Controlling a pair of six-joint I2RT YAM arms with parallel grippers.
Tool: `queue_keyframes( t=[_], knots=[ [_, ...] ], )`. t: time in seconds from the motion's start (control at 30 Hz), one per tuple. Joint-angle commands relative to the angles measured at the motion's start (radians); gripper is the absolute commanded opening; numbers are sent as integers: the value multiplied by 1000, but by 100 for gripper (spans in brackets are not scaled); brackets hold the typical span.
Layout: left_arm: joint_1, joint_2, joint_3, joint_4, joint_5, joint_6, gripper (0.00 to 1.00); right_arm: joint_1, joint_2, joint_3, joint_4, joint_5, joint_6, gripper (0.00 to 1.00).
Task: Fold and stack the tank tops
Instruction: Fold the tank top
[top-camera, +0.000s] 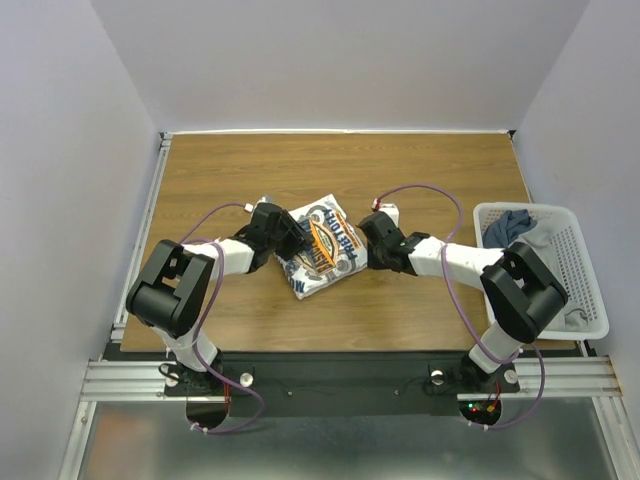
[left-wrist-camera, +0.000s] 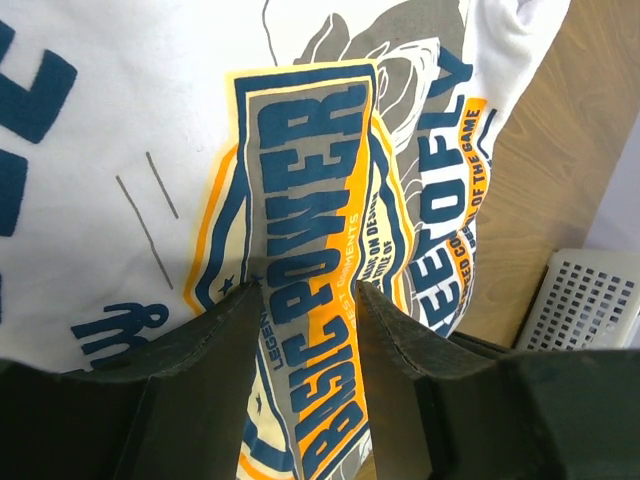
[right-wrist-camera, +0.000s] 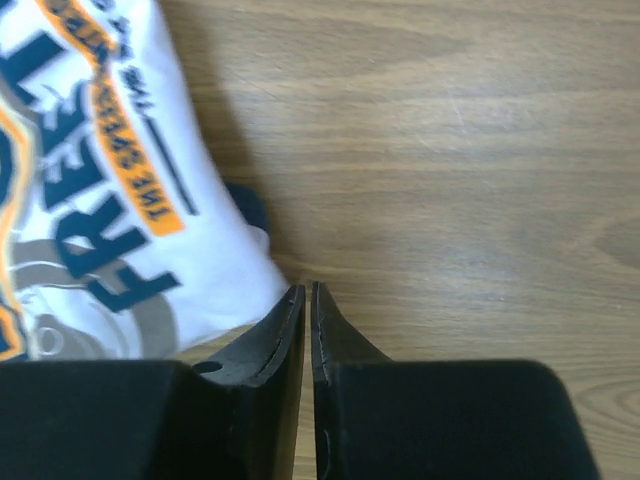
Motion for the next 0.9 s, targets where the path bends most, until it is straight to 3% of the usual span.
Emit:
queue_keyframes(
  t=[0.0, 0.23, 0.37, 0.43, 0.5, 0.67, 0.87],
  knots=[
    [29, 19, 47, -14, -23, 55, 53, -1, -27, -29, -22, 71, 29, 12],
    [44, 77, 129, -36, 9, 181, 54, -5, -24, -46, -24, 49, 29, 12],
    [46, 70, 191, -22, 89, 268, 60, -5, -104, -20, -24, 49, 26, 23],
    [46, 41, 219, -28, 93, 282, 64, -7, -137, 40, -25, 43, 18, 31],
    [46, 12, 236, -48, 72, 284, 65, -7, -132, 95, -22, 42, 5, 34],
    [46, -112, 239, -142, 23, 208, 64, -16, 23, 324, 2, -59, -49, 34],
    [9, -202, 35, -76, 40, 65, 48, -63, 321, 597, 22, -247, -69, 29]
  ],
)
